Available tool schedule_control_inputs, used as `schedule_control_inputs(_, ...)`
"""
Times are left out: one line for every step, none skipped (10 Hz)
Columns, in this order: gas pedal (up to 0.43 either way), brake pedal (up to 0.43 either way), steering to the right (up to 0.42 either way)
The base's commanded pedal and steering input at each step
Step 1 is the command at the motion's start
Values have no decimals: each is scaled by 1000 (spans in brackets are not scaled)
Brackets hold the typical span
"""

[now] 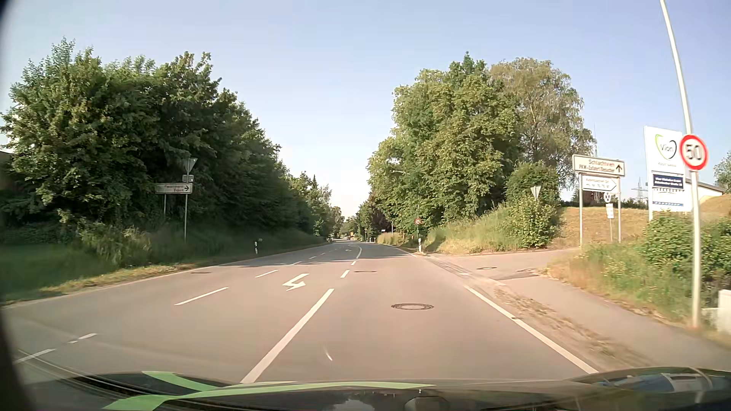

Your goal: Follow the waypoints while adhering to traffic rules and regulations

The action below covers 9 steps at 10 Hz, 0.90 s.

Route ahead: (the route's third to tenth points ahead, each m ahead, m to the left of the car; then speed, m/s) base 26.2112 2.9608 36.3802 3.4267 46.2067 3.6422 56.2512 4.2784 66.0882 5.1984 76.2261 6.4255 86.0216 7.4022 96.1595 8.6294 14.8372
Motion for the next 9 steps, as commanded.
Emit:
schedule_control_inputs(67, 0, -8)
schedule_control_inputs(87, 0, -8)
schedule_control_inputs(98, 0, -8)
schedule_control_inputs(98, 0, -8)
schedule_control_inputs(98, 0, -8)
schedule_control_inputs(98, 0, -8)
schedule_control_inputs(98, 0, -8)
schedule_control_inputs(110, 0, -8)
schedule_control_inputs(118, 0, -9)
